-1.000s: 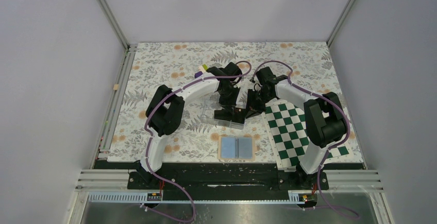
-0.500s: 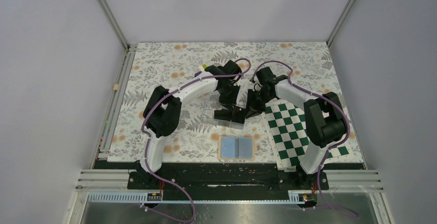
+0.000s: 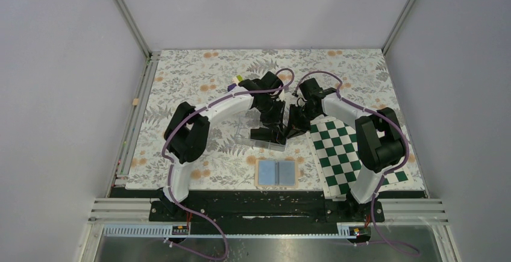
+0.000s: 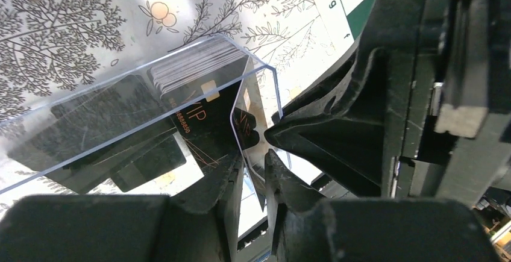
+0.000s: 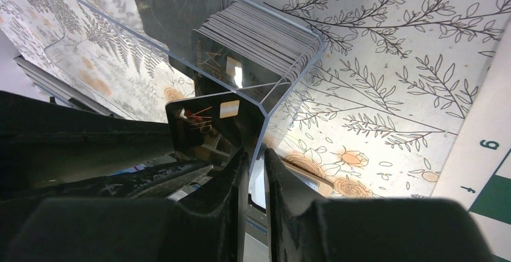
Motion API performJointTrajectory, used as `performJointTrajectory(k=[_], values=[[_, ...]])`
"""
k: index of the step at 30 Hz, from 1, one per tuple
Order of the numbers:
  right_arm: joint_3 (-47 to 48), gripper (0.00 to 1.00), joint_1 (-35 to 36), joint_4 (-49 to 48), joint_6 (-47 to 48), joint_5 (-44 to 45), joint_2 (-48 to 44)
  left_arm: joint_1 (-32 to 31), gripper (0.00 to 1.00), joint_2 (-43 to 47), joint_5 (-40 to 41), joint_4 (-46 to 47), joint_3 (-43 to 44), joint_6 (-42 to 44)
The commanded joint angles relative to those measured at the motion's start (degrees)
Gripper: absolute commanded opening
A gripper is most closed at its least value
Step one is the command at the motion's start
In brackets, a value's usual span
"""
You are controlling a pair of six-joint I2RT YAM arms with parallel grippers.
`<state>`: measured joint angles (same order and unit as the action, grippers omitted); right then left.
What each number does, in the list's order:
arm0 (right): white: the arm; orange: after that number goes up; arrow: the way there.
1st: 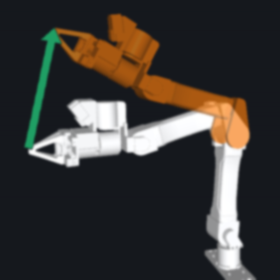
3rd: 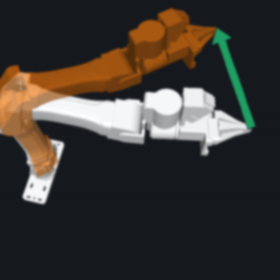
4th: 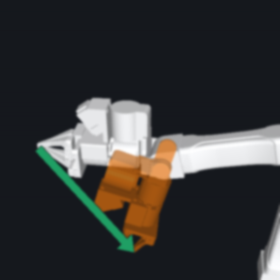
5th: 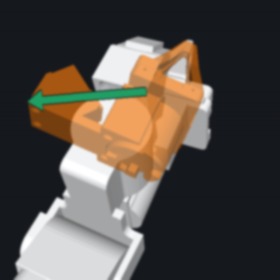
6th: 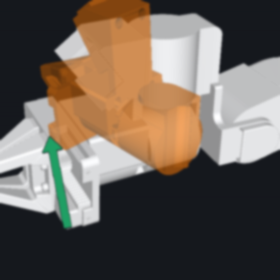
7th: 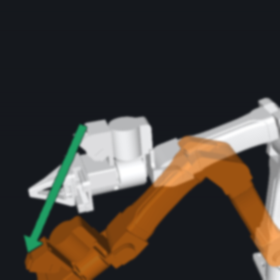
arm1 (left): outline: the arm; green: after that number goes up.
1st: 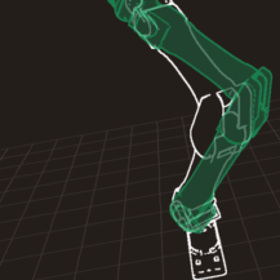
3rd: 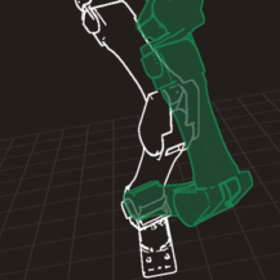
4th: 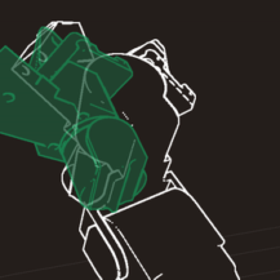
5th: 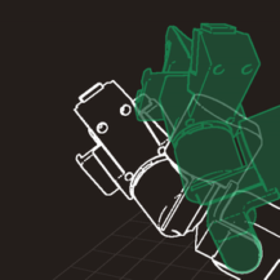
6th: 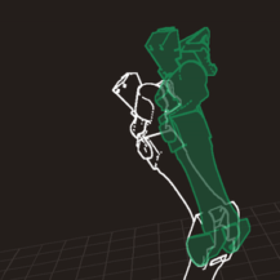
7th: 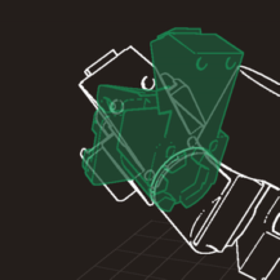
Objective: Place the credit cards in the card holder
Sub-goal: Pick up the credit card from the storage box, then insert the credit card into the card holder.
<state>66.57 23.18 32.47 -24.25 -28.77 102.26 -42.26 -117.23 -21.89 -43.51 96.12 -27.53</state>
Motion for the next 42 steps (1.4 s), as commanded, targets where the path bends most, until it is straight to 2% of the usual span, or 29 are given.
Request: performJointTrajectory(k=[1, 5, 9, 13, 19, 22, 25, 30, 34, 37, 39, 41, 42], values=[[0.23, 0.21, 0.35, 0.08, 0.8, -1.21, 1.46, -0.24, 0.2, 1.64, -2.68, 2.37, -1.02, -0.6], [0.18, 0.21, 0.33, 0.09, 0.87, -1.13, 1.42, -0.21, 0.16, 1.33, -3.27, 2.93, -1.81, -0.74], [0.22, 0.21, 0.32, 0.09, 0.92, -1.22, 1.13, -0.16, 0.0, 1.78, -3.44, 3.55, -2.16, -1.3], [0.05, 0.26, 0.29, 0.09, 0.58, -1.09, -1.66, 0.38, 0.0, 5.2, -3.22, 6.27, -3.73, -3.1], [0.95, 0.56, 0.29, 2.25, -0.08, 1.21, -10.79, 1.95, 0.0, 14.97, -0.03, 10.88, -8.81, -6.08], [-0.47, 0.66, 0.05, 2.49, -0.7, 0.87, -17.39, 2.65, 0.0, 21.55, 0.88, 13.68, -13.54, -7.36], [-2.72, 0.72, -0.28, 2.38, -1.26, -1.08, -24.16, 3.81, 0.0, 28.57, -1.52, 19.18, -20.14, -10.45], [-8.52, 0.74, -0.62, 1.88, -2.43, -9.9, -34.1, 5.14, 0.0, 39.14, -12.87, 35.79, -36.8, -22.64], [-15.8, 0.72, -0.61, -3.88, -7.57, -19.08, -39.45, 4.84, 0.0, 45.34, -19.51, 59.22, -51.99, -39.09], [-22.35, 0.68, -0.62, -13.38, -15.38, -25.04, -42.03, 4.61, 0.0, 49.16, -18.52, 78.38, -62.99, -51.03], [-27.32, 0.64, -0.66, -24.74, -23.55, -28.11, -43.27, 3.76, 0.0, 50.35, -16.84, 87.27, -67.52, -55.93], [-31.37, 0.6, -0.59, -35.74, -30.79, -29.58, -43.51, 2.3, 0.0, 50.35, -15.68, 90.99, -69.63, -57.93], [-32.4, 0.58, -0.59, -38.22, -32.78, -30.07, -43.16, 1.56, 0.0, 50.15, -15.36, 92.06, -70.25, -58.62]])
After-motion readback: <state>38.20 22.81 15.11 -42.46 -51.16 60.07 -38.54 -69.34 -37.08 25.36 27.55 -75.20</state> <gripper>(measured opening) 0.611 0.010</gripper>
